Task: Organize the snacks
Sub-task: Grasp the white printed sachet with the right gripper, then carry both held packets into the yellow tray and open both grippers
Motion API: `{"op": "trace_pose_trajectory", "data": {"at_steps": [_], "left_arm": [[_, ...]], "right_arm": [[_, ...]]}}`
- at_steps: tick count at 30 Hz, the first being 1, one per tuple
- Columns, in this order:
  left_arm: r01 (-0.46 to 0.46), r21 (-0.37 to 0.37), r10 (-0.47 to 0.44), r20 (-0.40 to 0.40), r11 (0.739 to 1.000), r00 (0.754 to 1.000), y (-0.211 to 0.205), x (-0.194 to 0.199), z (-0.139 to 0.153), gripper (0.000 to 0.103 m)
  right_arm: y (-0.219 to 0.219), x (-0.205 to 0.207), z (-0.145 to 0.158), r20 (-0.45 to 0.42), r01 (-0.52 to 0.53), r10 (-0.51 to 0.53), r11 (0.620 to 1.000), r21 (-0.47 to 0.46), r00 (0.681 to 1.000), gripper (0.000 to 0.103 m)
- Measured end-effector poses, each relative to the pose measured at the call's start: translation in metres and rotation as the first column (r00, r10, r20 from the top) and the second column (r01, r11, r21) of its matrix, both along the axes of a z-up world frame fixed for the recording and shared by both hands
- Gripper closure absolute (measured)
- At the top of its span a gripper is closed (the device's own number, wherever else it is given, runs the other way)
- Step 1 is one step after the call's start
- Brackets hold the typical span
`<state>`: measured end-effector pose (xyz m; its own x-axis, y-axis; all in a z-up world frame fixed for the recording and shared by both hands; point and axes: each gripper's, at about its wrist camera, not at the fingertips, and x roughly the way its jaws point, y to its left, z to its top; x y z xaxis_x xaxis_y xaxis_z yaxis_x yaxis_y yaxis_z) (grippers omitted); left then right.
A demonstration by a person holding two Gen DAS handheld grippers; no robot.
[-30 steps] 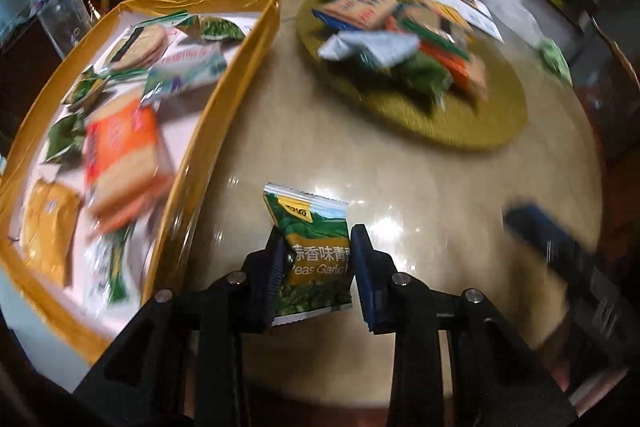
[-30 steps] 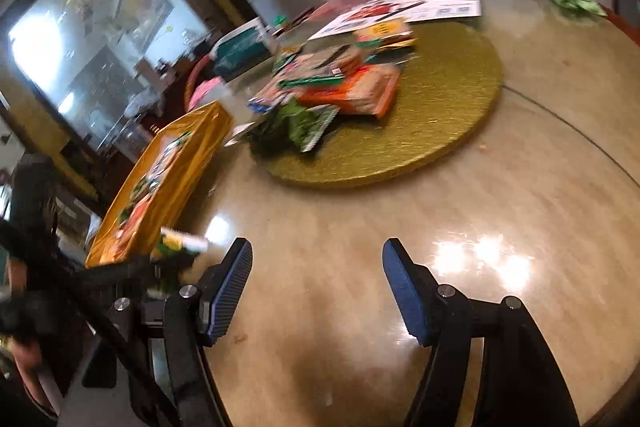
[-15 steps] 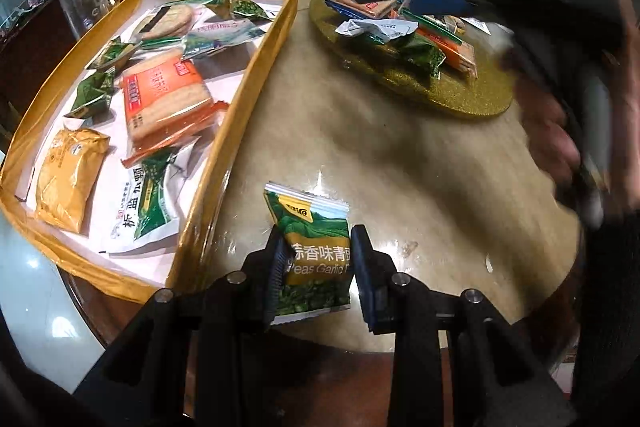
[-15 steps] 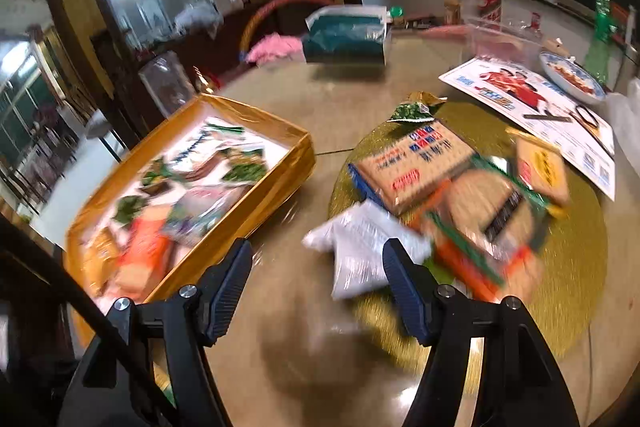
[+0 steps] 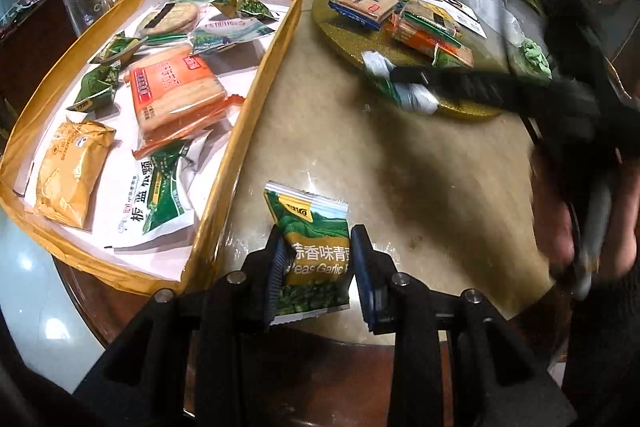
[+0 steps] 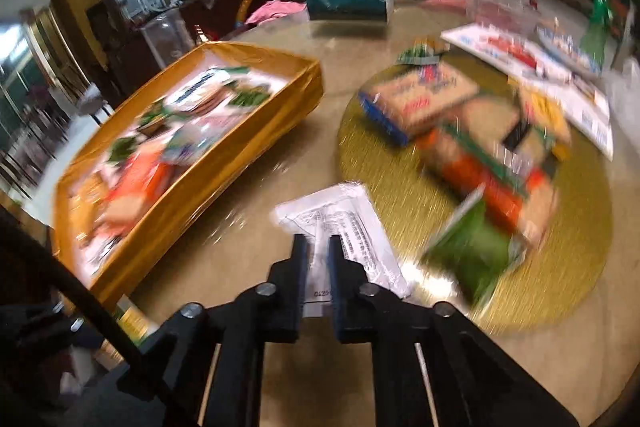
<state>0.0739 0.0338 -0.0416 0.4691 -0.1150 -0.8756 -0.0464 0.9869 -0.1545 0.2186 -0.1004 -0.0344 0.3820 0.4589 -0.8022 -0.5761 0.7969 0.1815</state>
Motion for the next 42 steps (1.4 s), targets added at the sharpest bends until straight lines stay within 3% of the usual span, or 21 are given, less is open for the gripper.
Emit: {"op": "trace_pose_trajectory", "data": {"at_steps": [4, 8, 10, 11, 12, 13, 16, 20, 24, 26, 29, 37, 42], "left_arm": [[0.004, 0.006, -0.004, 0.004, 1.0, 1.0, -0.001, -0.003, 0.0, 0.069], [0.013, 0.007, -0.013, 0.0, 1.0, 1.0, -0.004, -0.006, 0.0, 0.069], [0.019, 0.01, -0.019, 0.0, 1.0, 1.0, -0.005, -0.007, 0.0, 0.069], [0.022, 0.014, -0.022, 0.0, 1.0, 1.0, -0.006, -0.007, 0.0, 0.069], [0.023, 0.018, -0.023, -0.001, 1.0, 1.0, -0.007, -0.007, 0.0, 0.069], [0.026, 0.02, -0.025, -0.004, 0.999, 1.0, -0.008, -0.007, 0.0, 0.069], [0.021, 0.014, -0.02, -0.009, 1.0, 1.0, -0.008, -0.007, 0.001, 0.069], [0.015, 0.016, -0.015, -0.011, 1.0, 1.0, -0.009, -0.01, 0.001, 0.069], [0.006, 0.009, -0.006, -0.011, 1.0, 1.0, -0.005, -0.013, 0.001, 0.069], [0.003, 0.01, -0.003, -0.011, 1.0, 1.0, -0.004, -0.013, 0.001, 0.069], [0.0, 0.011, 0.0, -0.011, 1.0, 1.0, -0.005, -0.011, 0.001, 0.069], [0.009, 0.049, -0.009, 0.013, 0.999, 1.0, -0.012, -0.012, 0.0, 0.068], [0.038, -0.021, -0.037, 0.054, 0.999, 0.998, -0.01, -0.017, 0.006, 0.07]], "right_arm": [[-0.014, -0.031, -0.005, -0.014, 0.025, -0.025, 0.999, 0.037, 1.0, 0.099], [-0.033, -0.059, -0.002, -0.046, 0.038, -0.032, 0.99, 0.137, 0.998, 0.097], [-0.037, -0.068, 0.004, -0.021, 0.023, -0.02, 0.987, 0.157, 1.0, 0.082], [-0.036, -0.067, 0.009, -0.003, 0.018, -0.017, 0.988, 0.151, 1.0, 0.051], [-0.037, -0.065, 0.012, 0.014, 0.022, -0.024, 0.989, 0.143, 1.0, 0.027], [-0.035, -0.059, 0.016, 0.033, 0.024, -0.028, 0.991, 0.132, 0.999, 0.025], [-0.027, -0.041, 0.019, 0.033, -0.011, 0.007, 0.993, 0.119, 0.999, 0.025], [-0.01, -0.004, -0.001, -0.04, -0.092, 0.095, 0.994, 0.064, 0.995, 0.028], [-0.001, 0.002, -0.012, -0.051, -0.14, 0.14, 0.99, 0.008, 0.989, 0.053], [-0.001, -0.005, -0.011, -0.046, -0.151, 0.151, 0.988, 0.013, 0.987, 0.057], [-0.002, -0.023, -0.011, -0.015, -0.119, 0.119, 0.993, -0.018, 0.993, 0.06], [-0.03, -0.071, -0.01, 0.007, 0.034, -0.034, 0.999, 0.005, 0.999, 0.082], [-0.045, -0.079, -0.003, 0.011, 0.092, -0.093, 0.993, 0.076, 0.996, 0.091]]}}
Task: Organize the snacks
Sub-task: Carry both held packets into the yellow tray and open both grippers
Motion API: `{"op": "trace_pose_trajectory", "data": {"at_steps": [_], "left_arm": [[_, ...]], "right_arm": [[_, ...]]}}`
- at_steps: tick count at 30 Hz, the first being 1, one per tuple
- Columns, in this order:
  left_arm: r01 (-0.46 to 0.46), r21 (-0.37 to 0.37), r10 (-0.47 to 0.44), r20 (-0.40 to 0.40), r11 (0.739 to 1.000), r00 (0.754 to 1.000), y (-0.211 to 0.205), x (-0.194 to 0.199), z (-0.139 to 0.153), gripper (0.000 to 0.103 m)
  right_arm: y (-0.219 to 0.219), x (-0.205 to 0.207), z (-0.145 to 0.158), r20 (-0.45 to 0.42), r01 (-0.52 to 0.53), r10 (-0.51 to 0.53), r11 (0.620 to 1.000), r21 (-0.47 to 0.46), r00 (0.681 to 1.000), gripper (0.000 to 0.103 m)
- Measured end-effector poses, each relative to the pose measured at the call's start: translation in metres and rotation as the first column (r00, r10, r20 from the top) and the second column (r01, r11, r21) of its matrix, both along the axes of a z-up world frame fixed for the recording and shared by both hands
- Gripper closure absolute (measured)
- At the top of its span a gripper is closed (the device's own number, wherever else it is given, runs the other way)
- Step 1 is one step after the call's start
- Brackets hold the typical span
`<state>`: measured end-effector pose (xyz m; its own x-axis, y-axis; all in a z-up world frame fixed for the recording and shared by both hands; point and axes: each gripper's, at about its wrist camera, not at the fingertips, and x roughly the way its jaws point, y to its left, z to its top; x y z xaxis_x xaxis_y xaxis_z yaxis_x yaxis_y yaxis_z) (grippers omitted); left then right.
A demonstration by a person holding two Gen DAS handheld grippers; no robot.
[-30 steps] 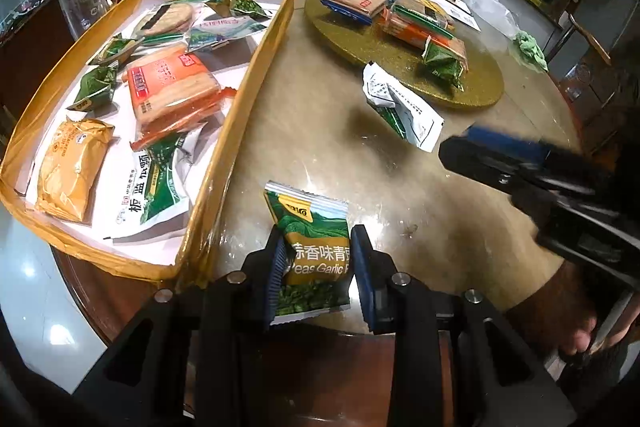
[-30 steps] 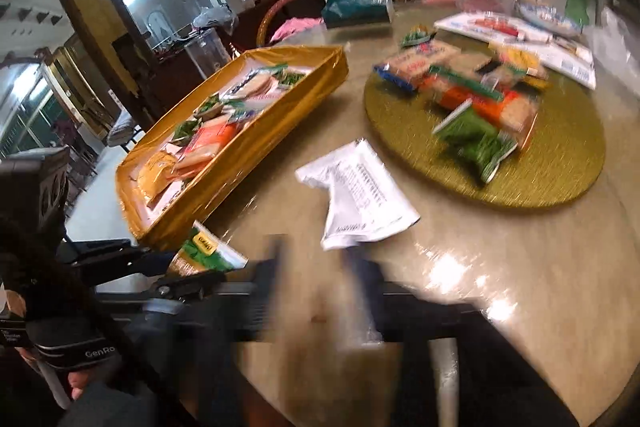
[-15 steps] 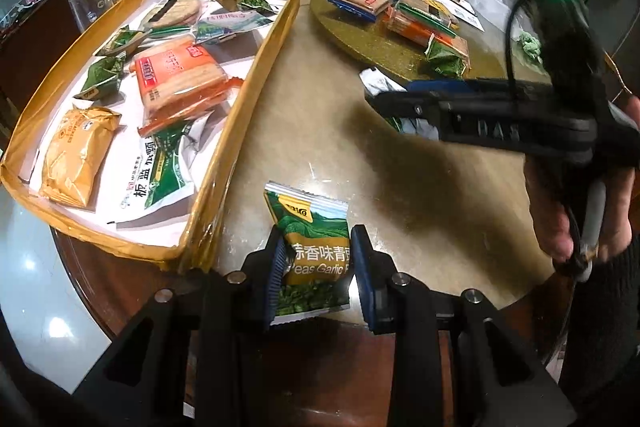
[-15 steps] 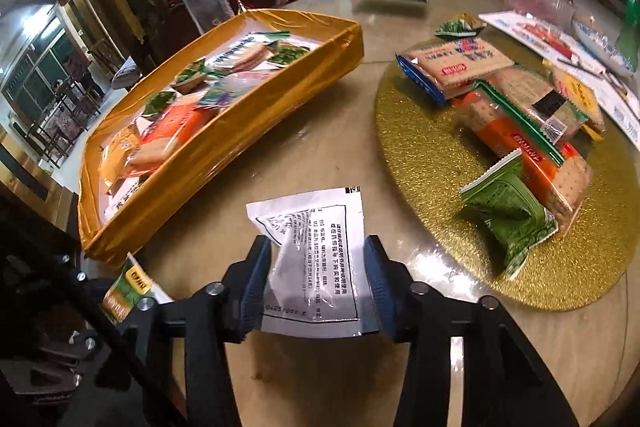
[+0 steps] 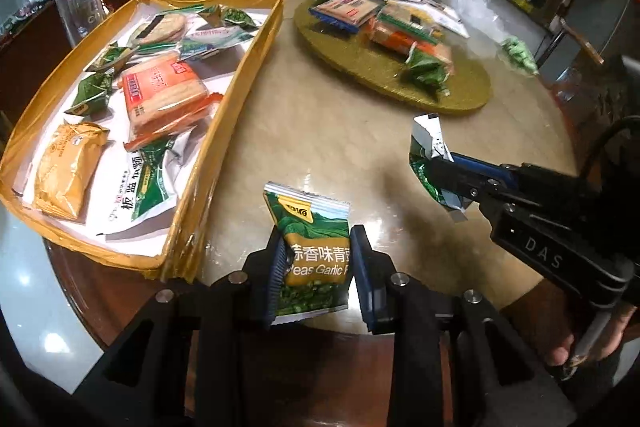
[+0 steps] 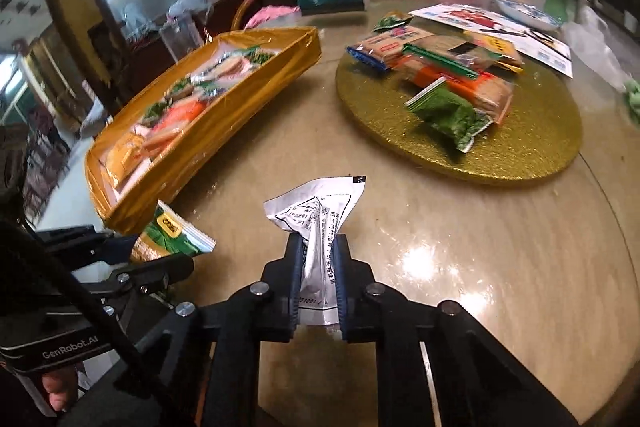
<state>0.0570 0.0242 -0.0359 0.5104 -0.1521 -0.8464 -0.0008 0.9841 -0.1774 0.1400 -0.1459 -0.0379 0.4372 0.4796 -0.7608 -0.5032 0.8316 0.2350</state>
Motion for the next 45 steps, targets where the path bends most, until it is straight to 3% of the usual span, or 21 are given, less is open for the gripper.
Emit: {"op": "trace_pose_trajectory", "data": {"at_steps": [3, 7, 10, 11, 18, 25, 34, 36, 37, 39, 41, 45], "left_arm": [[-0.01, -0.08, 0.011, 0.019, 0.997, 1.0, 0.012, -0.004, 0.011, 0.07], [-0.038, -0.117, 0.043, 0.039, 0.992, 0.998, 0.031, -0.006, 0.03, 0.07], [-0.078, -0.133, 0.088, 0.07, 0.988, 0.994, 0.055, -0.009, 0.049, 0.07], [-0.095, -0.135, 0.106, 0.081, 0.986, 0.991, 0.065, -0.01, 0.055, 0.07], [-0.262, -0.122, 0.276, 0.119, 0.957, 0.954, 0.145, -0.013, 0.076, 0.07], [-0.334, -0.13, 0.346, 0.087, 0.934, 0.934, 0.202, -0.002, 0.062, 0.07], [-0.307, -0.044, 0.307, -0.009, 0.951, 0.952, 0.225, 0.032, 0.027, 0.069], [-0.309, -0.048, 0.308, -0.017, 0.95, 0.951, 0.226, 0.033, 0.022, 0.065], [-0.31, -0.046, 0.31, -0.023, 0.949, 0.951, 0.227, 0.033, 0.021, 0.063], [-0.325, -0.042, 0.324, -0.018, 0.945, 0.946, 0.227, 0.031, 0.02, 0.046], [-0.347, -0.012, 0.347, 0.026, 0.938, 0.938, 0.223, 0.026, 0.025, 0.036], [-0.372, 0.084, 0.361, 0.119, 0.924, 0.925, 0.201, 0.014, 0.046, 0.033]], "right_arm": [[-0.005, -0.003, 0.011, 0.006, 0.022, -0.023, 0.997, 0.068, 1.0, 0.092], [0.001, -0.008, 0.029, 0.031, 0.002, -0.007, 0.989, 0.149, 0.999, 0.092], [0.016, -0.014, 0.036, 0.025, -0.045, 0.041, 0.979, 0.198, 0.999, 0.093], [0.025, -0.015, 0.038, 0.029, -0.068, 0.064, 0.977, 0.201, 0.998, 0.1], [0.087, -0.012, 0.052, 0.055, -0.182, 0.174, 0.961, 0.207, 0.983, 0.1], [0.151, -0.01, 0.054, 0.06, -0.276, 0.27, 0.942, 0.189, 0.961, 0.1], [0.203, -0.012, 0.027, 0.047, -0.303, 0.3, 0.951, 0.064, 0.953, 0.096], [0.208, -0.015, 0.023, 0.047, -0.318, 0.316, 0.947, 0.047, 0.948, 0.096], [0.209, -0.017, 0.021, 0.039, -0.328, 0.326, 0.944, 0.048, 0.945, 0.092], [0.205, -0.019, 0.02, 0.024, -0.338, 0.337, 0.938, 0.073, 0.941, 0.063], [0.198, -0.022, 0.023, 0.035, -0.333, 0.332, 0.936, 0.109, 0.943, 0.05], [0.17, -0.027, 0.033, 0.053, -0.313, 0.309, 0.933, 0.175, 0.95, 0.048]]}}
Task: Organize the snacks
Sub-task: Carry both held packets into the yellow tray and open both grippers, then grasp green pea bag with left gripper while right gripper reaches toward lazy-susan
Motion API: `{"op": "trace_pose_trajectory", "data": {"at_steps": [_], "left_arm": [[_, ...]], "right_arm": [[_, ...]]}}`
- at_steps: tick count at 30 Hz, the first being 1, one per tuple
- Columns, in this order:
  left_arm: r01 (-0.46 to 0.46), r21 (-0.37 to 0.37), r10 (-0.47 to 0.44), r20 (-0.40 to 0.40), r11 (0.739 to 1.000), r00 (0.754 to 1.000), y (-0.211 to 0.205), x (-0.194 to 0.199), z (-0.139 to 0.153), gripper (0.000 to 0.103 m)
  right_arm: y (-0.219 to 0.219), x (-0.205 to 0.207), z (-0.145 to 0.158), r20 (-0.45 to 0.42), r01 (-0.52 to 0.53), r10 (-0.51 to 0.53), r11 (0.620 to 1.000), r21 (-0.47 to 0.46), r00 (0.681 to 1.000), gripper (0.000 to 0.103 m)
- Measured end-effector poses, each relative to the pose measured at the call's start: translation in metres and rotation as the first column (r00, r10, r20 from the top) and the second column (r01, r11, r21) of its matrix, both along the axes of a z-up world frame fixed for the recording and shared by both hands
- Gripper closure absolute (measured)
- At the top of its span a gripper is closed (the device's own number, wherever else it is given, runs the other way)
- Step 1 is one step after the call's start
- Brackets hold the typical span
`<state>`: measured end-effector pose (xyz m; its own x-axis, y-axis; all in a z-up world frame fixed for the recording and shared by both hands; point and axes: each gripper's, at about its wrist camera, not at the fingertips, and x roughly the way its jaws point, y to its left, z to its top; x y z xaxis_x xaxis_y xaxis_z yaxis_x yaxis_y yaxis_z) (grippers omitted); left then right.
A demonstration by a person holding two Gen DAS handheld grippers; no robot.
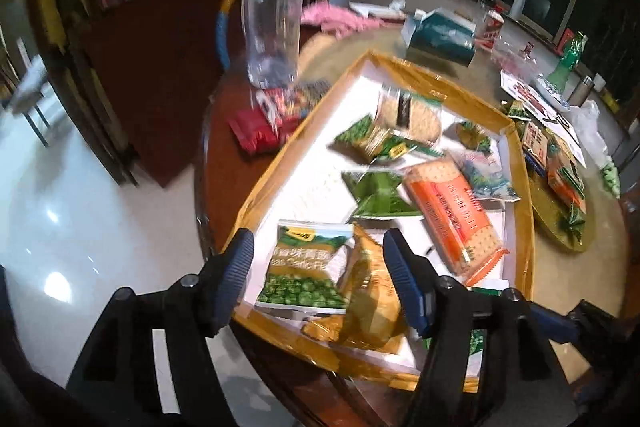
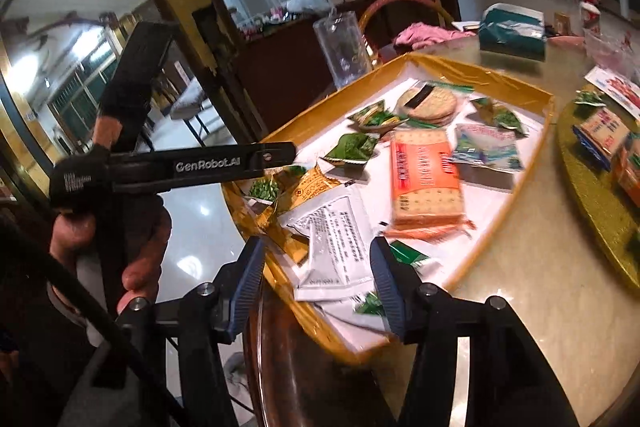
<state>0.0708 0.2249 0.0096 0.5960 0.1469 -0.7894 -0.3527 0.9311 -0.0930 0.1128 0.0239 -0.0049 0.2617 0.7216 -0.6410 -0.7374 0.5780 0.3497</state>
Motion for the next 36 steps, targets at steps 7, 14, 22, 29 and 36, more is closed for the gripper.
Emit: {"op": "trace_pose_trajectory", "data": {"at_steps": [7, 14, 22, 29, 36], "left_arm": [[0.148, -0.068, -0.139, 0.117, 0.987, 0.983, -0.072, -0.018, 0.026, 0.023], [0.317, -0.093, -0.312, 0.061, 0.944, 0.948, -0.151, -0.005, 0.016, 0.023], [0.39, -0.115, -0.392, 0.01, 0.914, 0.92, -0.195, 0.001, 0.006, 0.023], [0.395, -0.116, -0.397, 0.005, 0.911, 0.918, -0.203, -0.006, 0.005, 0.023], [0.378, -0.14, -0.383, -0.012, 0.915, 0.924, -0.197, -0.004, -0.003, 0.023]], "right_arm": [[-0.079, 0.01, -0.004, -0.068, 0.143, -0.139, 0.987, 0.07, 0.988, 0.039], [-0.167, 0.033, -0.019, -0.146, 0.305, -0.292, 0.949, 0.076, 0.945, 0.039], [-0.202, 0.096, -0.008, -0.125, 0.336, -0.336, 0.942, -0.022, 0.934, 0.05], [-0.205, 0.167, -0.022, -0.112, 0.387, -0.401, 0.914, -0.122, 0.909, 0.05], [-0.2, 0.148, -0.035, -0.229, 0.357, -0.372, 0.928, -0.104, 0.9, 0.056]]}}
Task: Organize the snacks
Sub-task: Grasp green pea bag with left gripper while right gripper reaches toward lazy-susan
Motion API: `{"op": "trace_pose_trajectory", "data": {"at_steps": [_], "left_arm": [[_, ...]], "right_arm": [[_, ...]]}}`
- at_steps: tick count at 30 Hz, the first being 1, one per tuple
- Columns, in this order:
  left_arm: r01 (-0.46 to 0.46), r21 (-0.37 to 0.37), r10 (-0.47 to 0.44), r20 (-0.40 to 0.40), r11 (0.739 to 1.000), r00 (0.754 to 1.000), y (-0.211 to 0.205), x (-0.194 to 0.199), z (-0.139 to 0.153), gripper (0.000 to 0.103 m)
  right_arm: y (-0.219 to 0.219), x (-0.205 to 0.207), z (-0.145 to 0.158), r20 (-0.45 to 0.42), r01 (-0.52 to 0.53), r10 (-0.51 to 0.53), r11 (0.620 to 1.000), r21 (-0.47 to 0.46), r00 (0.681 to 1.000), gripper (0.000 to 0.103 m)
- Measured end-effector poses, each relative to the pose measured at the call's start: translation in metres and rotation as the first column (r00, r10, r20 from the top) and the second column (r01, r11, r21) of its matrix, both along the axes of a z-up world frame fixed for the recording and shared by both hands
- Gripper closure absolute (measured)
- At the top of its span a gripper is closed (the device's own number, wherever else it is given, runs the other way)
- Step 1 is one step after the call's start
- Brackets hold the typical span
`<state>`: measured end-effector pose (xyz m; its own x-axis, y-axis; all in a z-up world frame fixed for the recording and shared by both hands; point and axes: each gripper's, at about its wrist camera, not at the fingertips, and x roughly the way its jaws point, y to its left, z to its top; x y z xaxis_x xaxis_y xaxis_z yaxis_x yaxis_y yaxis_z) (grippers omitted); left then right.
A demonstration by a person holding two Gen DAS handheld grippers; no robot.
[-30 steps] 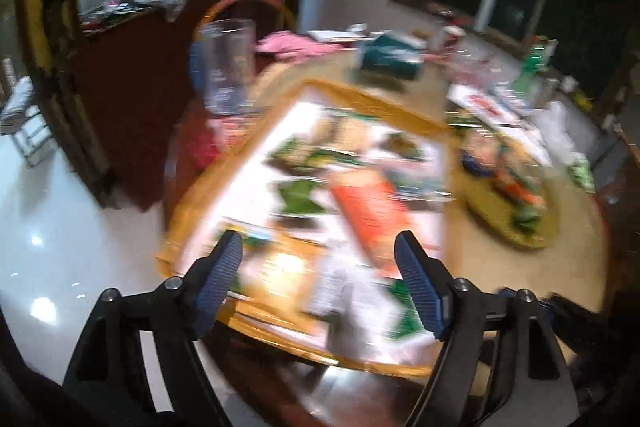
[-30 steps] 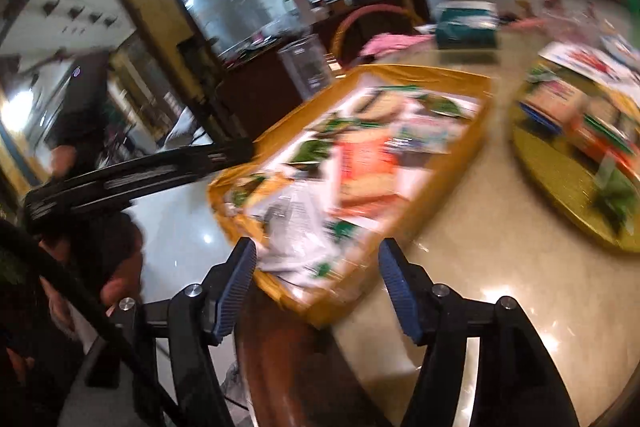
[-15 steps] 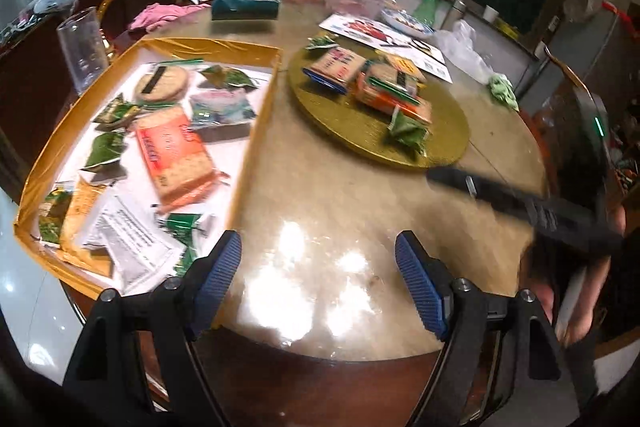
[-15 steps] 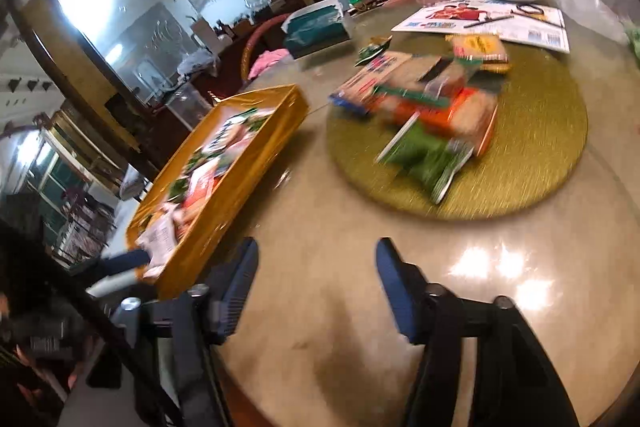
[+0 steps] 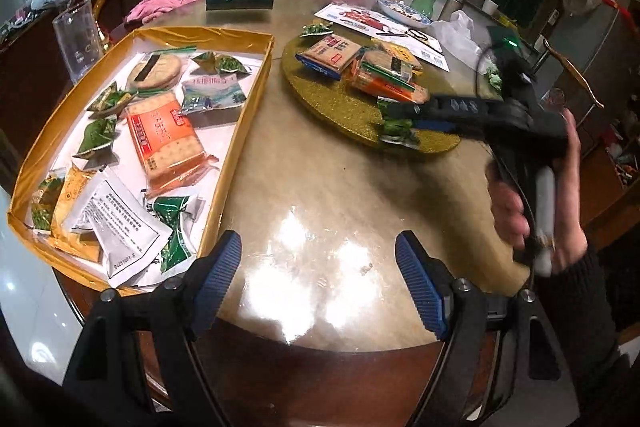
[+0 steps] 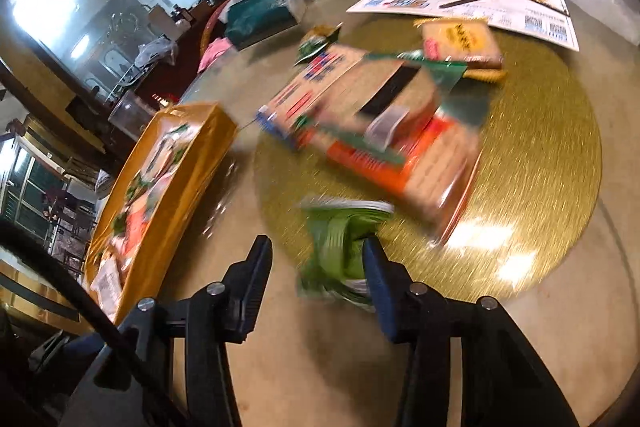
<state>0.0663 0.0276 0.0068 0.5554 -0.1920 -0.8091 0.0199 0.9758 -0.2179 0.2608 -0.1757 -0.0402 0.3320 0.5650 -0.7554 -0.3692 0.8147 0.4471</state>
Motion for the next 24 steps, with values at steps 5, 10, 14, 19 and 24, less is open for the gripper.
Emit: {"op": "trace_pose_trajectory", "data": {"at_steps": [5, 10, 14, 19, 24], "left_arm": [[0.005, -0.017, -0.006, -0.027, 1.0, 1.0, -0.002, 0.01, -0.006, 0.023], [0.034, 0.023, -0.034, -0.015, 0.999, 0.999, -0.011, 0.024, -0.005, 0.023], [0.119, 0.088, -0.118, -0.018, 0.989, 0.993, -0.037, 0.053, -0.007, 0.023], [0.237, 0.147, -0.23, -0.059, 0.96, 0.971, -0.079, 0.102, -0.022, 0.023], [0.278, 0.183, -0.271, -0.063, 0.943, 0.96, -0.11, 0.14, -0.032, 0.028]], "right_arm": [[0.002, -0.035, 0.006, 0.051, 0.029, -0.029, 1.0, -0.006, 0.998, 0.056], [-0.044, -0.062, 0.002, 0.012, 0.182, -0.185, 0.974, 0.132, 0.983, 0.056], [-0.071, -0.077, -0.01, 0.006, 0.313, -0.317, 0.939, 0.142, 0.949, 0.055], [-0.09, -0.073, -0.014, 0.035, 0.416, -0.424, 0.899, 0.14, 0.905, 0.054], [-0.1, -0.073, -0.02, 0.022, 0.448, -0.459, 0.874, 0.187, 0.888, 0.053]]}}
